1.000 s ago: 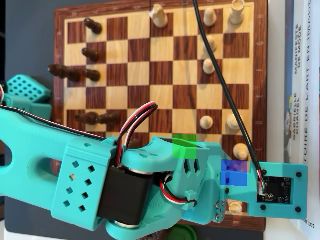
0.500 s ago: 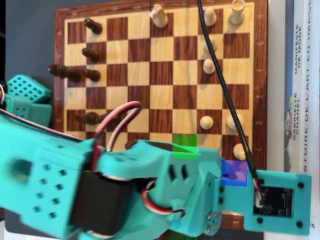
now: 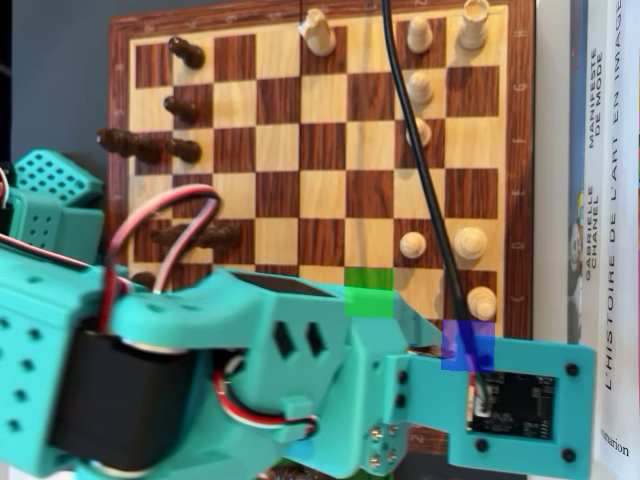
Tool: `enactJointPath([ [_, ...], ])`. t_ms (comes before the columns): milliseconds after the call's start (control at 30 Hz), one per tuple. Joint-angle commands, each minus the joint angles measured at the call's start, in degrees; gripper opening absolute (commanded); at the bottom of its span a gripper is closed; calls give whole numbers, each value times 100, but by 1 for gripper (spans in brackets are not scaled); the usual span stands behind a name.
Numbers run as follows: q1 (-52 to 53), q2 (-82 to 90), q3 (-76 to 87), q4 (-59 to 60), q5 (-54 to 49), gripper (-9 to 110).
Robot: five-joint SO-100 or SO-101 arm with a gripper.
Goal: Play chess
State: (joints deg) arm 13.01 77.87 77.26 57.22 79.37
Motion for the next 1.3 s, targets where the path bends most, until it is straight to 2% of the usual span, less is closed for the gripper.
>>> enactJointPath([
  [0, -9, 492, 0, -44, 62, 0],
  [867, -527, 2927, 2681, -44, 70, 0],
  [1267, -870, 3059, 3270, -44, 70, 0],
])
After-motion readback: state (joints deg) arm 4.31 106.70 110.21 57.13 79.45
